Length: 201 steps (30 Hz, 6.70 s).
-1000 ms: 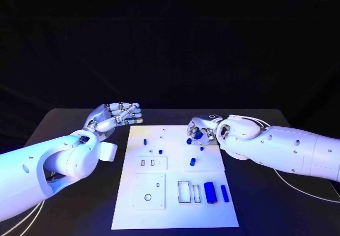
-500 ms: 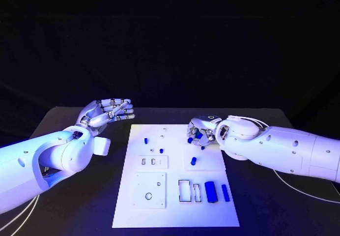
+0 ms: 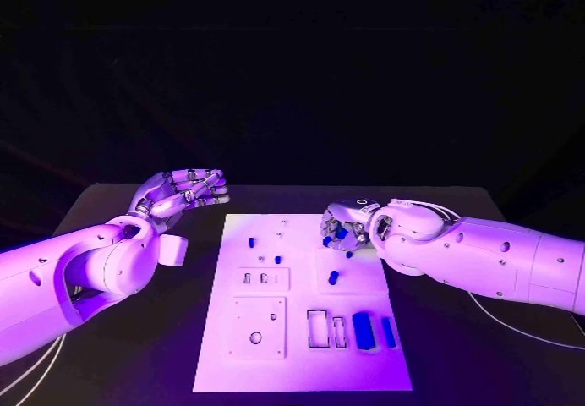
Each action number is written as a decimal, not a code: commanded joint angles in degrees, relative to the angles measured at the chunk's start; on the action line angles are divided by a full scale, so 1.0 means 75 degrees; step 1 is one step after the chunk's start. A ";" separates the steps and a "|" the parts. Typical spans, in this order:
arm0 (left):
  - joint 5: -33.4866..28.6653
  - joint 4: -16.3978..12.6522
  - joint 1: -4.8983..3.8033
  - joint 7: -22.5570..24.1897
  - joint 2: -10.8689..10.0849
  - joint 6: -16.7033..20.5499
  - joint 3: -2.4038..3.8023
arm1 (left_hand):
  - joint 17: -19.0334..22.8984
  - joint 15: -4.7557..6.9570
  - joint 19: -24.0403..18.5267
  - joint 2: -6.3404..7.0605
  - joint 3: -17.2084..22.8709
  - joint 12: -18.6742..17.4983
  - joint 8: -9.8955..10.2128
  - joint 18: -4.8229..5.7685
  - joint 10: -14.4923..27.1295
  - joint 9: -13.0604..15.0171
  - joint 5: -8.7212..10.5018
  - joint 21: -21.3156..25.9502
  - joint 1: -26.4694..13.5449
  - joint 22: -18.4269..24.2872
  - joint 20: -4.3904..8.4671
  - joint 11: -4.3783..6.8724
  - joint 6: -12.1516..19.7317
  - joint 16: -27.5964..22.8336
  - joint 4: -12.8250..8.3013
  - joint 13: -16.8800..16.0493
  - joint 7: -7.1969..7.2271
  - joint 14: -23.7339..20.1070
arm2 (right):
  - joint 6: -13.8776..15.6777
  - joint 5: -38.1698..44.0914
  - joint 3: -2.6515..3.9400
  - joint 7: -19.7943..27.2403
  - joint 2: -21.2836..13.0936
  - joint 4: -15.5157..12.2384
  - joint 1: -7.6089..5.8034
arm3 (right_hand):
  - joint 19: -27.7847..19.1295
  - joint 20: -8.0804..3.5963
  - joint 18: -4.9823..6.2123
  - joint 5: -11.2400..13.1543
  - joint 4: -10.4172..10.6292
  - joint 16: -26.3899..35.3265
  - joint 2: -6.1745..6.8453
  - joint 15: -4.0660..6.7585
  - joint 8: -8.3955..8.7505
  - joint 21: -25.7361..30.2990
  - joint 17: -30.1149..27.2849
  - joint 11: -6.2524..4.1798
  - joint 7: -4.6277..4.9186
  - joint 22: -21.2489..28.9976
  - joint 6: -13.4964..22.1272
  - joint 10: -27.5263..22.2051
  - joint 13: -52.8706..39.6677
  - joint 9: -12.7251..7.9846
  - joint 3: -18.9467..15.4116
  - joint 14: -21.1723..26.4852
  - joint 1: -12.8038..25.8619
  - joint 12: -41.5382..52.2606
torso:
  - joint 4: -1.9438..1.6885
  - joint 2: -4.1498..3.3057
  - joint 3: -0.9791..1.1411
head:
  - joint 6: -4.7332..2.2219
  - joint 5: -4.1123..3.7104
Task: Assemble the parts on the task board
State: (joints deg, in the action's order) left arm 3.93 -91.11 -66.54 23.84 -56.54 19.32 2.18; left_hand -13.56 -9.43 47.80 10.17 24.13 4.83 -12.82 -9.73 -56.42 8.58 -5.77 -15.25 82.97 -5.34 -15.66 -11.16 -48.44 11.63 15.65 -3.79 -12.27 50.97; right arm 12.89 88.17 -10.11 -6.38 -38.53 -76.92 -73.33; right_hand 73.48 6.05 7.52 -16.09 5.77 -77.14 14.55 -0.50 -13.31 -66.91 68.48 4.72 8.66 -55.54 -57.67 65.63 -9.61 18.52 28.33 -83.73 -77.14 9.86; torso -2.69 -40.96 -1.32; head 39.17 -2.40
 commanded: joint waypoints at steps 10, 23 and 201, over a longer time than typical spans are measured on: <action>-0.0034 -0.0038 -0.0019 0.0061 0.0008 -0.0177 0.0008 | -0.0014 -0.0008 -0.0059 0.0035 0.0045 -0.0060 0.0051 -0.0094 0.0021 -0.0012 0.0021 0.0033 0.0020 0.0014 -0.0010 -0.0036 0.0063 -0.0054 -0.0013 0.0000 -0.0264 -0.0011 | -0.0179 0.0097 -0.0003 -0.0063 0.0095 0.0098 0.0011 | 0.0115 -0.0001 -0.0161 0.0025 0.0009 -0.0114 -0.0109 0.0056 -0.0097 -0.0180 0.0098 -0.0008 -0.0020 -0.0191 -0.0141 0.0117 -0.0014 0.0061 0.0182 -0.0321 -0.0009 0.0080 | -0.0009 -0.0008 0.0000 | 0.0026 0.0042; -0.0034 -0.0035 -0.0021 0.0050 0.0007 -0.0190 0.0008 | -0.0017 -0.0010 -0.0061 0.0031 0.0050 -0.0064 0.0052 -0.0095 0.0023 -0.0013 0.0022 0.0036 0.0026 0.0016 -0.0011 -0.0039 0.0064 -0.0059 -0.0019 -0.0001 -0.0267 -0.0010 | -0.0141 0.0114 -0.0005 -0.0161 0.0138 0.0116 0.0023 | 0.0233 -0.0090 -0.0212 0.0023 -0.0113 -0.0299 -0.0364 0.0167 -0.0344 -0.0474 0.0285 -0.0146 -0.0176 -0.0604 -0.0447 0.0400 -0.0058 0.0302 0.0550 -0.0358 -0.0137 0.0185 | 0.0003 -0.0019 -0.0004 | 0.0023 0.0033; 0.0033 0.0267 -0.0207 0.0016 0.0029 -0.0195 0.0004 | -0.0071 -0.0027 -0.0153 0.0019 0.0170 -0.0107 0.0073 -0.0087 0.0027 -0.0014 0.0040 0.0113 0.0106 0.0083 -0.0043 -0.0048 0.0075 -0.0159 -0.0140 -0.0004 -0.0268 -0.0023 | 0.0239 -0.2813 0.0057 -0.0737 -0.0015 0.0775 -0.0137 | 0.0712 0.0014 -0.0416 -0.0008 0.0831 -0.1551 -0.0311 0.0058 -0.0148 -0.1163 0.2338 -0.0079 0.0032 -0.2201 0.1126 0.1554 -0.8319 0.1172 -0.2402 -0.0720 -0.0563 0.8957 | 0.0106 -0.0042 0.0041 | 0.0015 0.0377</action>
State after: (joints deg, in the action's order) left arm 3.97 -88.98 -68.00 23.50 -56.41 18.72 2.16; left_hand -14.02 -9.43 46.98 10.40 25.07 4.37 -12.59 -9.71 -56.43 8.56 -5.77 -14.58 83.20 -4.79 -16.05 -11.16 -48.24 10.78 14.70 -3.80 -12.47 50.97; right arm 15.73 67.26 -9.69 -11.69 -38.74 -71.12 -74.42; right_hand 78.51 6.16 5.28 -15.86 11.71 -88.45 12.27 0.31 -14.22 -75.24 74.94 4.08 8.95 -71.92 -48.76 76.88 -71.76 27.25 10.38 -83.92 -80.64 76.81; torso -1.92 -41.28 -1.03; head 39.30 0.47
